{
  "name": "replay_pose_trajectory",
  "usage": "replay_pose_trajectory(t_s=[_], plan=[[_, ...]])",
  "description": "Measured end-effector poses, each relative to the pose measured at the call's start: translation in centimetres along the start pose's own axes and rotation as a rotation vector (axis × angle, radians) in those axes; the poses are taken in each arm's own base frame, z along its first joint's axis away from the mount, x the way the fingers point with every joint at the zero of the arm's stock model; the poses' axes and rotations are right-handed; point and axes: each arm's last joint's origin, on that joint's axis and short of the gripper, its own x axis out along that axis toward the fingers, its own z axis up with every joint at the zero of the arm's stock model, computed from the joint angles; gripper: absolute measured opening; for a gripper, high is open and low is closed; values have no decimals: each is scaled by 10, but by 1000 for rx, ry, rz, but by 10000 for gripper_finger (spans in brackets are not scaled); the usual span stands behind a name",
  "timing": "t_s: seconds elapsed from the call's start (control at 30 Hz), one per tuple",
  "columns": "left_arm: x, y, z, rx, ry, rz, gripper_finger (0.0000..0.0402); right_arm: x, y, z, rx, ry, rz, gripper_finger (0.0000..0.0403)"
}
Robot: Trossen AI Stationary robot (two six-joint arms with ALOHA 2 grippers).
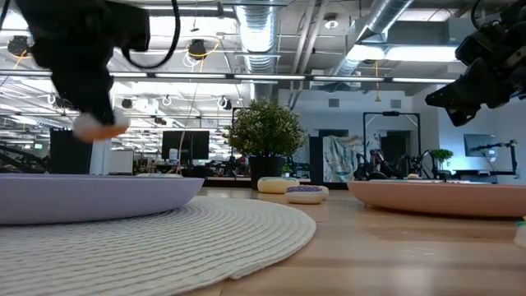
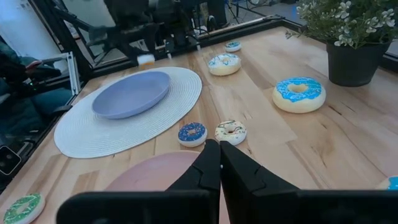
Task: Pick & Place donuts
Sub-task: Put the top small violet donut on the violet plate
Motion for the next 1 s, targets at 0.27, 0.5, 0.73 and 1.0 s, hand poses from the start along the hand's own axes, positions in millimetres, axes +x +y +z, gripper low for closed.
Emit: replay_pose_trajectory(t_s=[0.27,0.5,0.73,1.0], plan=[[28,-10,-17,10,173,20,199,0,0,0,0,-1,0,0],[34,-11,-23,13,239,18,199,0,0,0,0,0,0,0],[34,-11,-23,-1,243,25,204,0,0,0,0,-1,0,0],[34,-7,-26,7,275,54,230,0,0,0,0,-1,0,0]])
